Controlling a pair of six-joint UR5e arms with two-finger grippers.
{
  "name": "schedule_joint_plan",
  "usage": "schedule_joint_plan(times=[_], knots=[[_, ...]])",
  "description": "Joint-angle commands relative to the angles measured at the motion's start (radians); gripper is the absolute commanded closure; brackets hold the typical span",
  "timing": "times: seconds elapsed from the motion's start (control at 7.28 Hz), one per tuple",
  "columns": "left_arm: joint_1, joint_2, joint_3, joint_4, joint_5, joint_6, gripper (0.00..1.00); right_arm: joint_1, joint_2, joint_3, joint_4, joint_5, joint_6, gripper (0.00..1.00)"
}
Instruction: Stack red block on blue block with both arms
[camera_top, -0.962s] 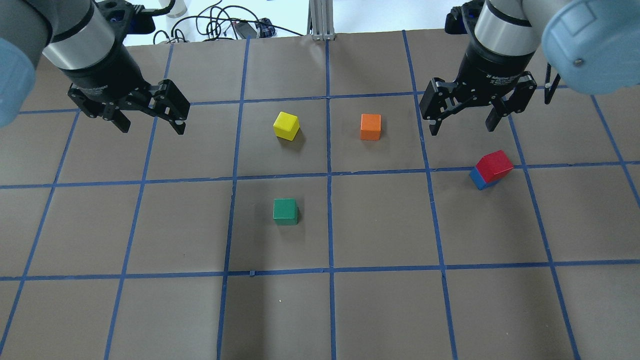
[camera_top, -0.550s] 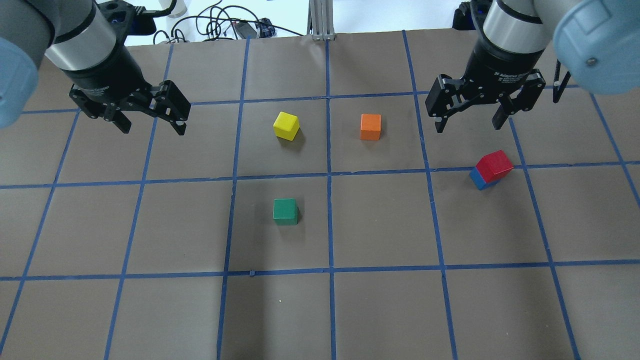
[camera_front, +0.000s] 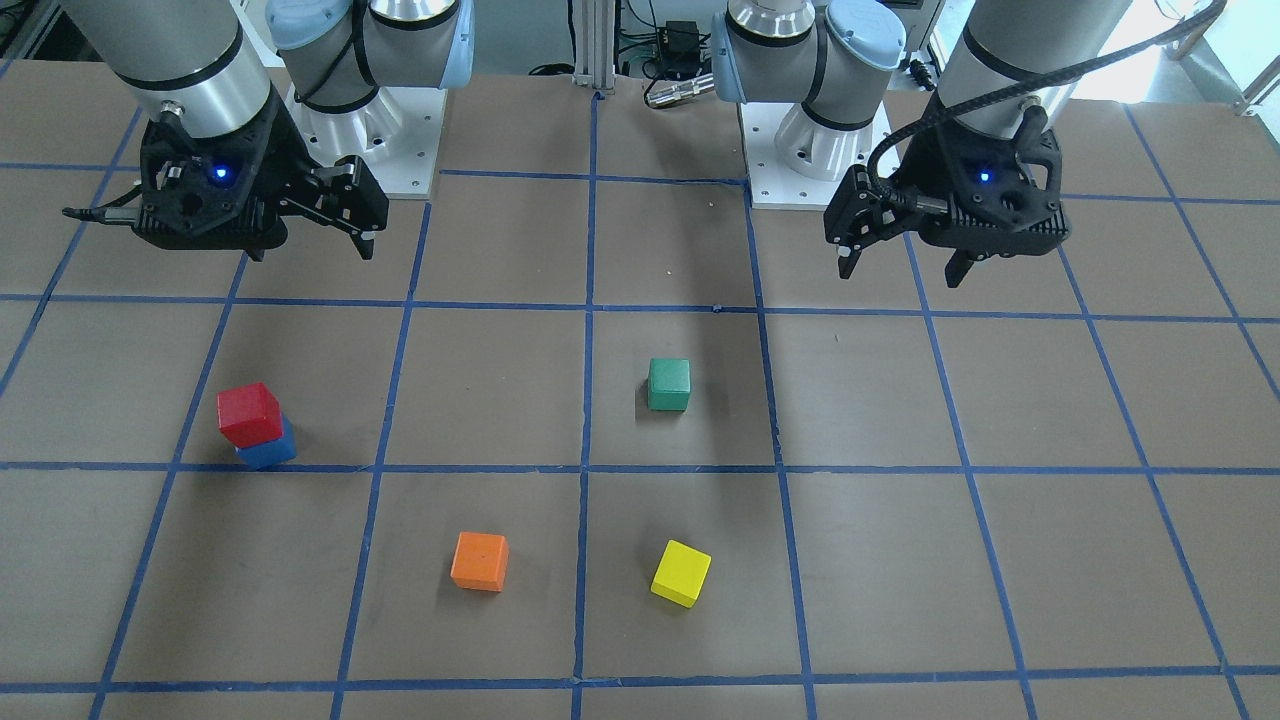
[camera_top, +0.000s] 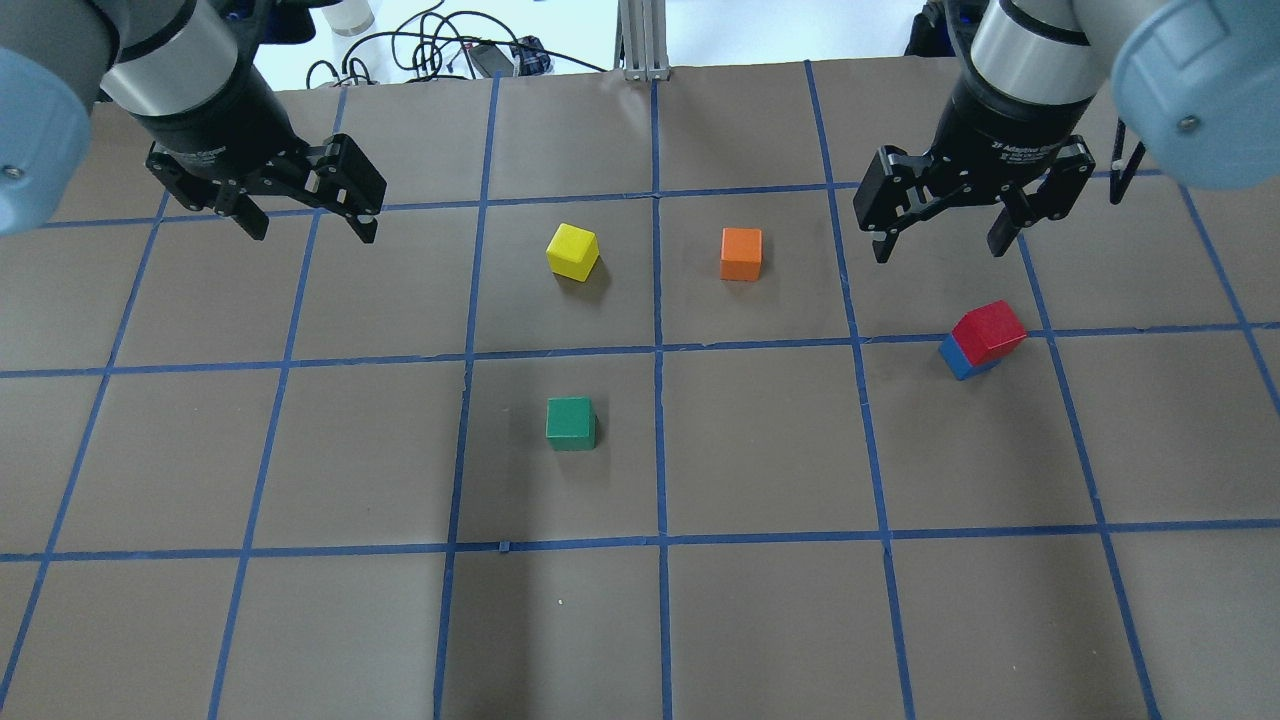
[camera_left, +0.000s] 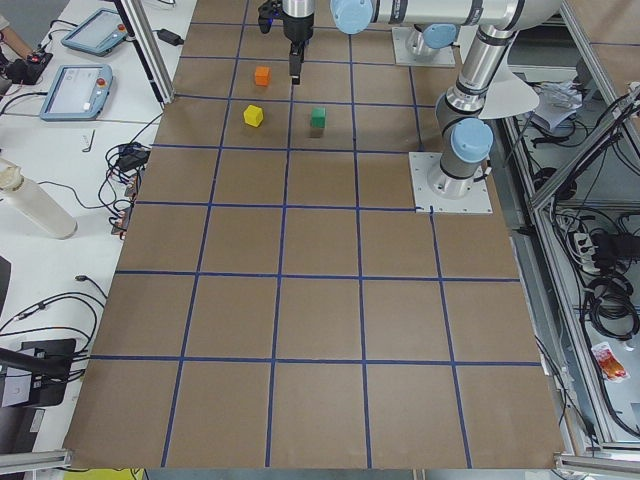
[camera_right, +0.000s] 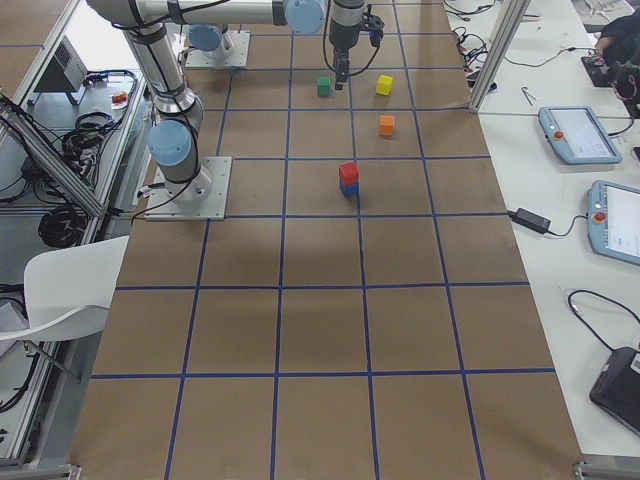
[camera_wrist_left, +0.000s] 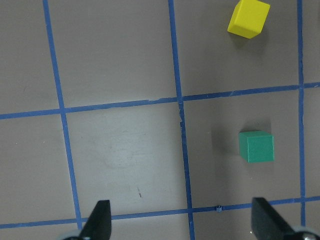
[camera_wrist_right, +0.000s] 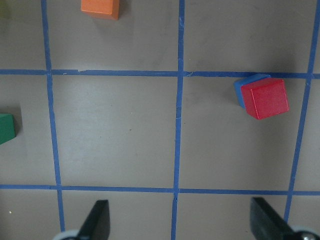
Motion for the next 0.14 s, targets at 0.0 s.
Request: schedule_joint_plan(times=[0.0], knots=[[-0.031, -0.020, 0.006, 0.003, 0.006, -0.002, 0.00, 0.000, -0.002, 0.001, 0.002, -0.002, 0.000, 0.00]])
